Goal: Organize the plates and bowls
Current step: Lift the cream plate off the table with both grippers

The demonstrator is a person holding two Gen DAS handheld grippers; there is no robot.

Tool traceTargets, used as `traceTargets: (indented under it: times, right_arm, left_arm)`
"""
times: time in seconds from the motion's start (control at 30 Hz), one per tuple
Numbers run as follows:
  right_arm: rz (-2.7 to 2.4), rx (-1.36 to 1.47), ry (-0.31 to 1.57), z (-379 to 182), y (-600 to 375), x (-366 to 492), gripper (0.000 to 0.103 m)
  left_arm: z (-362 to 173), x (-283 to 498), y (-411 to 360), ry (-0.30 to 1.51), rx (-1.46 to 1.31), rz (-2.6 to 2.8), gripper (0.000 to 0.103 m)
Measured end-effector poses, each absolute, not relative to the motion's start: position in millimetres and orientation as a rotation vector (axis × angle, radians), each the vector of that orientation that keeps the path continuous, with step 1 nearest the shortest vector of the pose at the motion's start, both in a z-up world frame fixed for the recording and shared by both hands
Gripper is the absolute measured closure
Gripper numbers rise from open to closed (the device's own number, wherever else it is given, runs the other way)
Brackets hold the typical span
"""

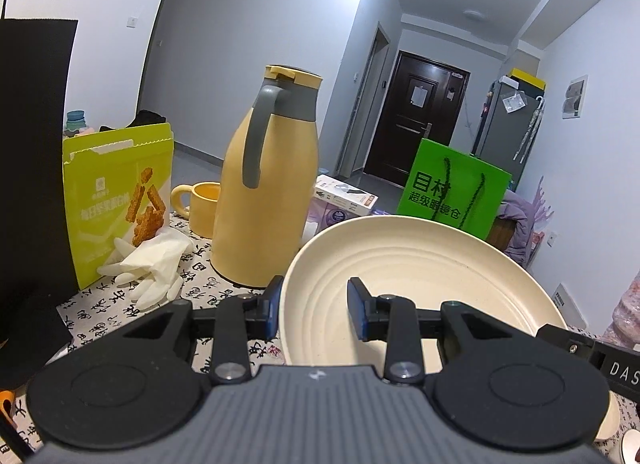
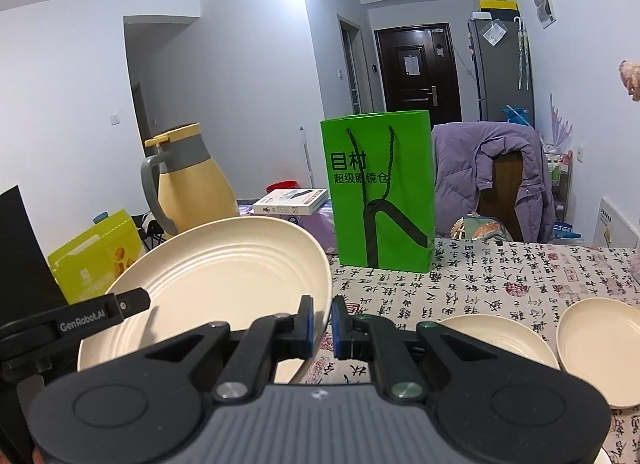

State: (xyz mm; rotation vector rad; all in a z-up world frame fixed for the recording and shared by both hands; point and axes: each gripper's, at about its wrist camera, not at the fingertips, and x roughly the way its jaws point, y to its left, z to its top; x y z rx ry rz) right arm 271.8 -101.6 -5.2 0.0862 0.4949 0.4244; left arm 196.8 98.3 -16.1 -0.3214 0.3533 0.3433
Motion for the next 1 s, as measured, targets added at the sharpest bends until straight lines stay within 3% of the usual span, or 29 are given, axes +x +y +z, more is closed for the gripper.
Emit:
traceTargets:
  times: [1.0]
  right_arm:
    - [0.358, 0.113, 0.465, 11.6, -159.9, 175.6, 0.094]
  left_arm:
    - [5.3, 120.1, 34.8, 0.323, -0.243, 0.293, 0.07]
